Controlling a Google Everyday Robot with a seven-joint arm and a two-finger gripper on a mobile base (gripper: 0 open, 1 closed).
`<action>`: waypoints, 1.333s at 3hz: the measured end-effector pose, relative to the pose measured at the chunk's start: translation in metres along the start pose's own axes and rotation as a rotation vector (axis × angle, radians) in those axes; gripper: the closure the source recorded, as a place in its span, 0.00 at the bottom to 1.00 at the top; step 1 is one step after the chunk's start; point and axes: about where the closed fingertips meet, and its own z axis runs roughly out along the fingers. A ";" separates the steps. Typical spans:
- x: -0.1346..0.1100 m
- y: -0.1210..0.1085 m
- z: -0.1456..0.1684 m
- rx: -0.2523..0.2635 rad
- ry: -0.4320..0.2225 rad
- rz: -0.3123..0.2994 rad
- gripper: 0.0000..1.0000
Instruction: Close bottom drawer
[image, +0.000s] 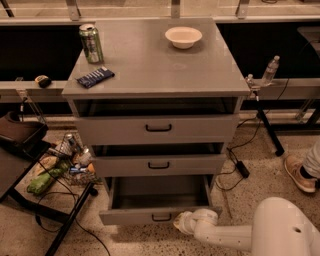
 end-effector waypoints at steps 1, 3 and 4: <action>-0.010 -0.025 0.011 0.009 -0.031 0.003 1.00; -0.032 -0.087 0.029 0.055 -0.108 0.025 1.00; -0.060 -0.116 0.045 0.053 -0.159 0.022 1.00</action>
Offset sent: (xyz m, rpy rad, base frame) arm 0.0990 -0.0089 0.0135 0.0807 -0.0833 -0.0358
